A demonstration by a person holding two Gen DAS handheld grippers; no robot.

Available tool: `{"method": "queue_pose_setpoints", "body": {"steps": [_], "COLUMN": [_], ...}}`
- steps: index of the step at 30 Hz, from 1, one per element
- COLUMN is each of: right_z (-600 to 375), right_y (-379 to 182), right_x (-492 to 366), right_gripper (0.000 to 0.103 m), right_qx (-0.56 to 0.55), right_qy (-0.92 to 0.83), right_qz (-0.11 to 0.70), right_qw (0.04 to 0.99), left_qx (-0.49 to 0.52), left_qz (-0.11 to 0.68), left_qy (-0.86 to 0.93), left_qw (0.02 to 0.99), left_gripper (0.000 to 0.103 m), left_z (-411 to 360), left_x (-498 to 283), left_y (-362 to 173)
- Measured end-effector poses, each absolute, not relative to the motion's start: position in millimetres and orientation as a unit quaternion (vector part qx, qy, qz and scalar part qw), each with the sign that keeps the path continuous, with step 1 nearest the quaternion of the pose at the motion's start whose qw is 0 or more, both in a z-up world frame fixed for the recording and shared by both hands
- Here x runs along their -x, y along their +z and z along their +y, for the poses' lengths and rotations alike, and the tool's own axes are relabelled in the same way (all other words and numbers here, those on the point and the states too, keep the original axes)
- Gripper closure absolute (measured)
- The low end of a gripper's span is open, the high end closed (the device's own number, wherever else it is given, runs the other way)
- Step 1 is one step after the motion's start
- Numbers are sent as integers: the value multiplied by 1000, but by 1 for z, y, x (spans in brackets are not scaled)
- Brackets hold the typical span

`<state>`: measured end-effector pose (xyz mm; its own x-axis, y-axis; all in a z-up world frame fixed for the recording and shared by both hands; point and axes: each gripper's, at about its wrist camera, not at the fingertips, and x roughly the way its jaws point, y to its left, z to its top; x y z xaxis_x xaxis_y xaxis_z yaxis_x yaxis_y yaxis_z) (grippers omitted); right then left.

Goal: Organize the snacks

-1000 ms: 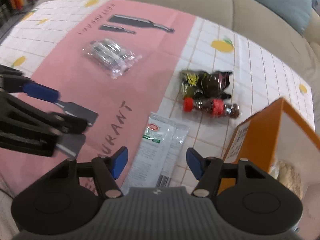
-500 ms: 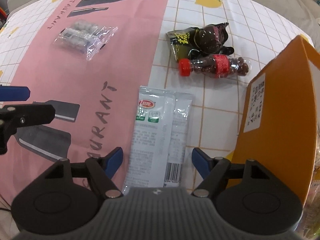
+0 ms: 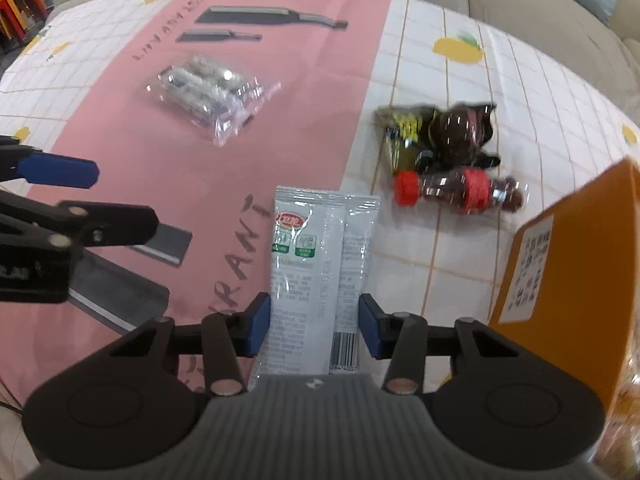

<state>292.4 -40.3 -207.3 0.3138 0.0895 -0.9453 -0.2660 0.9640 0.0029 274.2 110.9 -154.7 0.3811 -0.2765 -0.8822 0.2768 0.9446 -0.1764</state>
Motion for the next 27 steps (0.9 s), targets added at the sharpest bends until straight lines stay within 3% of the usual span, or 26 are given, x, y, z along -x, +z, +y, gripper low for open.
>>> {"method": "queue_pose_setpoints", "body": {"steps": [7,15,24,27], "right_z": [-45,-48,-54,-55], "right_y": [-187,-181,-184,-186], "right_x": [-319,-342,-355,-355], "right_gripper": [57,57,57,57], "right_qx": [70,81,75,71], "right_qy": [118,113,109,109], "right_qz": [557,541,544,545], "right_qw": [819,829,829,828], "left_qx": [-76,-44,-169,-183], "left_qz": [493,476,477,483], "left_qy": [-184,-177,-196,-189], "left_qw": [847,860,840,835], "left_gripper": [15,11,11,17], "left_z": [98,89,69,69], "left_x": [-294,-330,-348,-349], "left_y": [-150,-152,-173,-182]}}
